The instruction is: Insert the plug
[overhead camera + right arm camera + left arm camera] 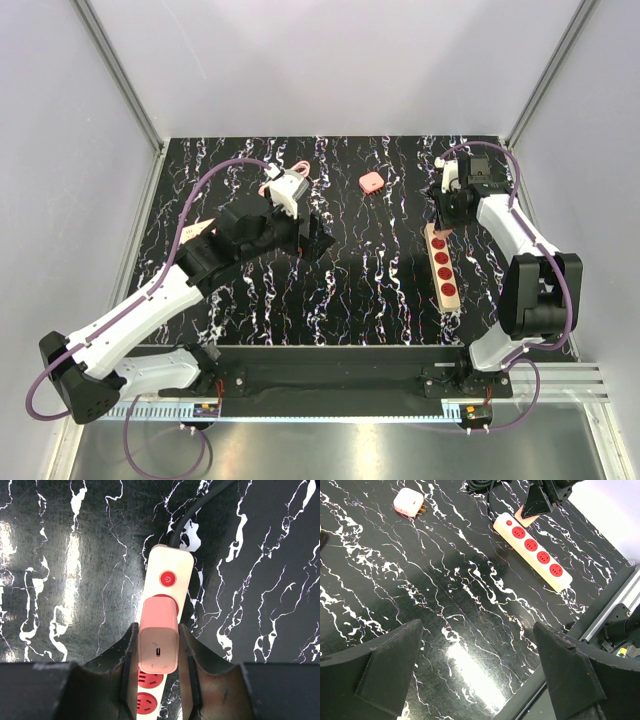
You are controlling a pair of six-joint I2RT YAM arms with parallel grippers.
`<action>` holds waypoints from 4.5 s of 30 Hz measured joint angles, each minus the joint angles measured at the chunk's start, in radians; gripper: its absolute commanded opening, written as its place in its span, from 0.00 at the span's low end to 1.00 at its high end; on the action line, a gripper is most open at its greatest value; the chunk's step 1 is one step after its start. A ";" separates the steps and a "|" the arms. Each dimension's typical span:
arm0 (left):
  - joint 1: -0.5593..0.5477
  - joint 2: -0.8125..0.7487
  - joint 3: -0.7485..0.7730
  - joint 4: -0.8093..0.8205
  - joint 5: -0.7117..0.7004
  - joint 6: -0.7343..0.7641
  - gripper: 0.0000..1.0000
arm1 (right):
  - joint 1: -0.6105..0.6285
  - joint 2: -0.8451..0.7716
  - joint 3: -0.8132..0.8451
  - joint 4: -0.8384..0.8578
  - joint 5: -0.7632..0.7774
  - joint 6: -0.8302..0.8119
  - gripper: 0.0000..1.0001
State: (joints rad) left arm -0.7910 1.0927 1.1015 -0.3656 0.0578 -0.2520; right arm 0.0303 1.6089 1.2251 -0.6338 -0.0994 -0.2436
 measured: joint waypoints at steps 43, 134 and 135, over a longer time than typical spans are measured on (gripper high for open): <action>0.000 0.000 0.000 0.000 -0.001 0.000 0.99 | -0.001 0.135 0.080 -0.105 0.002 0.048 0.00; 0.000 -0.006 -0.010 0.001 0.006 0.000 0.99 | 0.035 0.082 0.011 -0.068 0.128 0.055 0.62; 0.000 -0.006 -0.010 0.001 0.006 0.000 0.99 | 0.035 0.082 0.015 -0.071 0.127 0.055 0.62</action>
State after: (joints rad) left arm -0.7910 1.0863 1.0920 -0.3649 0.0643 -0.2520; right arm 0.0654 1.6909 1.2400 -0.7044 0.0273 -0.1883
